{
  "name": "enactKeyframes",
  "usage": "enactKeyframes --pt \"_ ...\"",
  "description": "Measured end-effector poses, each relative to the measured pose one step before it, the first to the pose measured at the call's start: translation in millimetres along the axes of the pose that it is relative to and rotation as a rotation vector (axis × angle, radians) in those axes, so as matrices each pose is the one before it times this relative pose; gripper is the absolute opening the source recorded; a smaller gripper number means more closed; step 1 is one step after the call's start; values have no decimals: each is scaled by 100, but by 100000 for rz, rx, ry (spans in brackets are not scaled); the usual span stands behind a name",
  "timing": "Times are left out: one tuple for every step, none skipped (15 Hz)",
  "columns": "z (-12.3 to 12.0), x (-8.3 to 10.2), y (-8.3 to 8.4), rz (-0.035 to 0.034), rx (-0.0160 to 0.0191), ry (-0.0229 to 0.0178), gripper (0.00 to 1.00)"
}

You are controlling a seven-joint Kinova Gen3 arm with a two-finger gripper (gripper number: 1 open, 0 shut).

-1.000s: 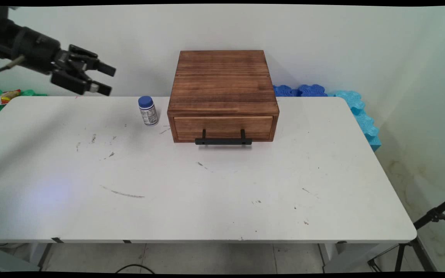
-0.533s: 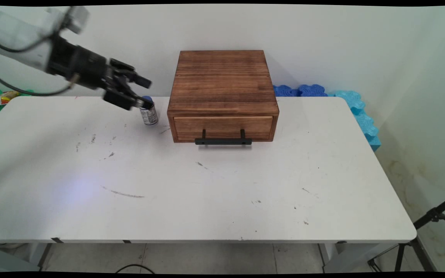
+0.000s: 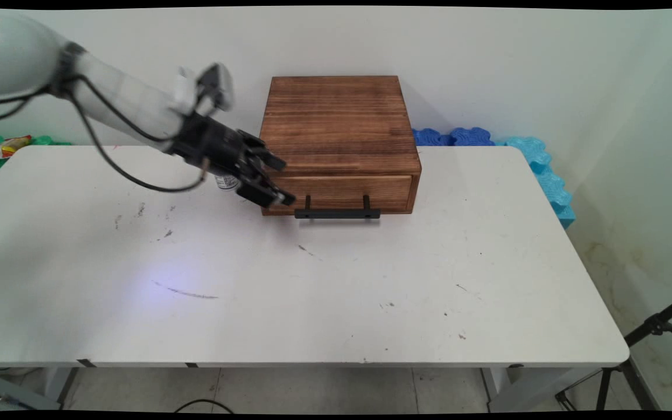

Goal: Open the drawer

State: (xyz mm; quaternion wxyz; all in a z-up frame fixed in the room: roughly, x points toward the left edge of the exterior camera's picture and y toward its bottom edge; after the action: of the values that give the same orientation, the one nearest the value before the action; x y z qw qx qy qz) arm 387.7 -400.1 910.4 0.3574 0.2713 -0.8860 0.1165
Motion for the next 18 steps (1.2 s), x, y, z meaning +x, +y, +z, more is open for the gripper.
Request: enactKeyframes --pt "1496 395 445 1597 -236 -1615 100" --pt "1447 422 365 2145 43 -1719 100" --pt "1142 363 224 1942 239 -1496 100" --pt "1279 444 144 2366 741 -1996 100" --pt "1146 480 38 2247 995 -1988 100" --pt "879 433 -51 1686 936 -1574 100" --pt "951 496 -80 1850 1102 -1816 100" --pt "907 459 -33 1677 843 -1858 100" --pt "645 339 1 1174 447 -1346 100" --pt "731 340 64 1204 205 -1548 100" --pt "690 335 116 1024 -91 -1465 100" --pt "615 279 150 788 -257 -1275 100" --pt "497 239 130 676 -181 -948 100" --pt "570 269 130 789 -145 -1005 100" --pt "460 238 102 631 -118 -749 100" --pt "506 276 76 683 0 -796 100" --pt "479 264 52 566 25 -786 100" --pt "357 199 34 405 61 -652 100"
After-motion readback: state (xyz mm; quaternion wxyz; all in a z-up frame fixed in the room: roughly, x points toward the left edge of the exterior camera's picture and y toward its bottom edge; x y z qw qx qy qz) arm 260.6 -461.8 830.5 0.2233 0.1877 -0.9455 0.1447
